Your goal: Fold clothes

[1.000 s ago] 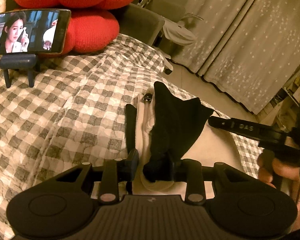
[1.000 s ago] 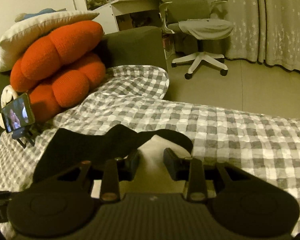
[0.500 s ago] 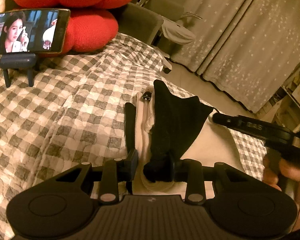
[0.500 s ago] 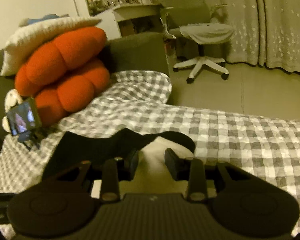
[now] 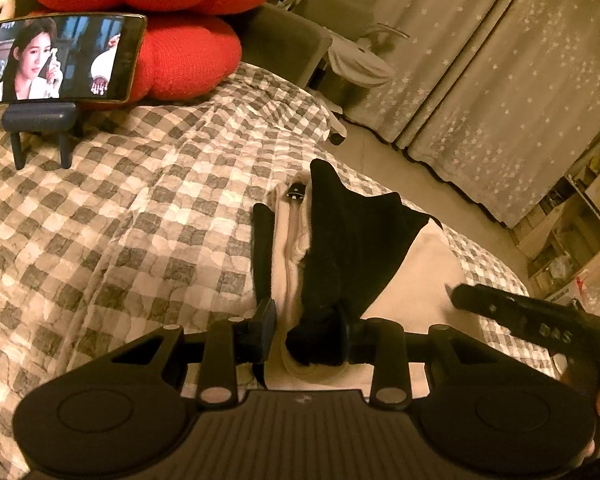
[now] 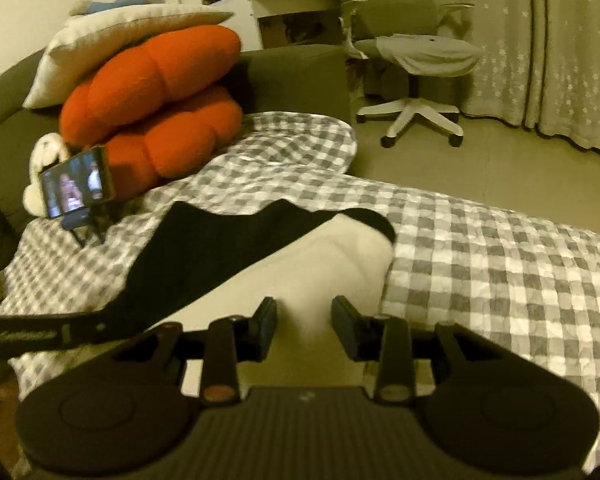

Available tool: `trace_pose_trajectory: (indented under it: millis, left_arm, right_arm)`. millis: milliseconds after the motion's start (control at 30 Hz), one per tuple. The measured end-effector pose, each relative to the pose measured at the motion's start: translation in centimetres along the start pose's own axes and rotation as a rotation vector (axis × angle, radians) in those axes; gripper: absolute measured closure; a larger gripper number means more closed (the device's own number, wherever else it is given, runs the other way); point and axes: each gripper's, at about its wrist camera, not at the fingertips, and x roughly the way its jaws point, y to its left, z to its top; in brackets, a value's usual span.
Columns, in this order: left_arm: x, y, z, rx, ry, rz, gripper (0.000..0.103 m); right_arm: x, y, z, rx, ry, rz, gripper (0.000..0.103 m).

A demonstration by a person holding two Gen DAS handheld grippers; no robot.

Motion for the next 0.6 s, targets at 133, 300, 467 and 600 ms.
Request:
trace_pose_trajectory:
  millis: [133, 300, 467, 600]
  left_arm:
    - [0.0, 0.0, 0.0, -0.001, 0.001, 0.002, 0.07]
    - [0.0, -0.1, 0.0, -0.003, 0.001, 0.005, 0.07]
    - [0.1, -0.2, -0.1, 0.003, -0.001, 0.014, 0.07]
    - [0.2, -0.2, 0.0, 0.006, -0.003, 0.015, 0.069]
  right_arm:
    - [-0.3, 1.1, -1.6, -0.055, 0.048, -0.018, 0.07]
    - [-0.2, 0.6, -2.2, -0.03, 0.06, -0.005, 0.07]
    - [0.5, 0.8, -2.8, -0.053, 0.048, -0.018, 0.07]
    - [0.0, 0.5, -2.8, -0.044, 0.045, -0.01, 0.07]
